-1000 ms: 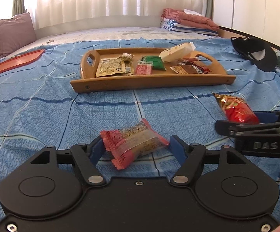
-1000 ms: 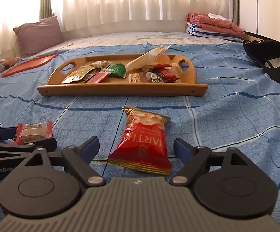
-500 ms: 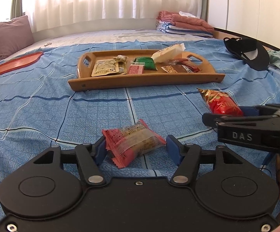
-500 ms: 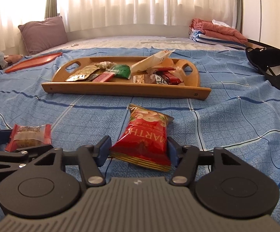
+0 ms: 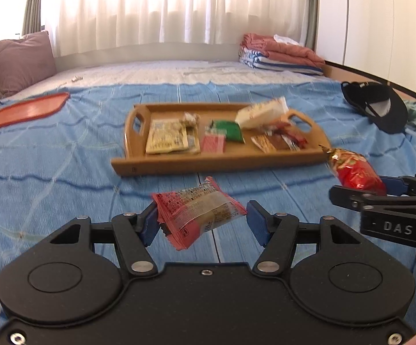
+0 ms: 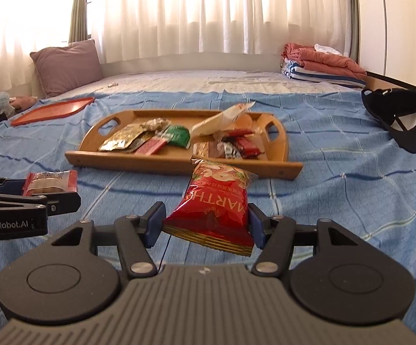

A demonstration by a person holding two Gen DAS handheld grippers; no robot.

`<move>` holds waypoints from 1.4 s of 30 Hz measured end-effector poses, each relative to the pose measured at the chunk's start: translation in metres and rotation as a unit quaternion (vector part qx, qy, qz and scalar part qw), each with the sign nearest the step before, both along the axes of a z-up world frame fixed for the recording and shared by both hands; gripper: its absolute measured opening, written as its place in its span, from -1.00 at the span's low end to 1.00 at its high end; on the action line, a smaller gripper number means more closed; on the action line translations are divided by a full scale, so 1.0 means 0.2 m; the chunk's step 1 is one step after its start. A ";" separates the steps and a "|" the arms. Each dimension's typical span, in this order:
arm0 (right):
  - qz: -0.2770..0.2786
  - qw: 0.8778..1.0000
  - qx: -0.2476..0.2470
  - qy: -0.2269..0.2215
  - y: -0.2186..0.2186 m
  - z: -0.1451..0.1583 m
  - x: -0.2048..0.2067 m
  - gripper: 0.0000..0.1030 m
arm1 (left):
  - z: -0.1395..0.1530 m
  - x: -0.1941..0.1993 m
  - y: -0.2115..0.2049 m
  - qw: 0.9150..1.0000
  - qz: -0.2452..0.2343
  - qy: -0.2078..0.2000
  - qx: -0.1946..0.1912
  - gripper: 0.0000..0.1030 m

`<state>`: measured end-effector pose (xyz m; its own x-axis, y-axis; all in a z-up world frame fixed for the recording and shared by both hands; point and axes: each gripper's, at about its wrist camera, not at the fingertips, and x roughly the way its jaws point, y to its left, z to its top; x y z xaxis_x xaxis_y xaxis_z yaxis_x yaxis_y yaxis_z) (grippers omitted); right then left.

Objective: Organize snacks
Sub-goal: 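Carry the pink pastry and red chip bag over the wooden tray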

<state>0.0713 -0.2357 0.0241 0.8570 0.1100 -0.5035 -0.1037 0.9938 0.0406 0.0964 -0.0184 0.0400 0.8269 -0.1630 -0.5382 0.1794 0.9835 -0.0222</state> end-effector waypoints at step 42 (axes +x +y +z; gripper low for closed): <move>0.018 0.999 0.032 0.038 0.17 0.16 1.18 0.23 | 0.01 1.31 0.19 0.997 0.058 0.044 -0.024 0.18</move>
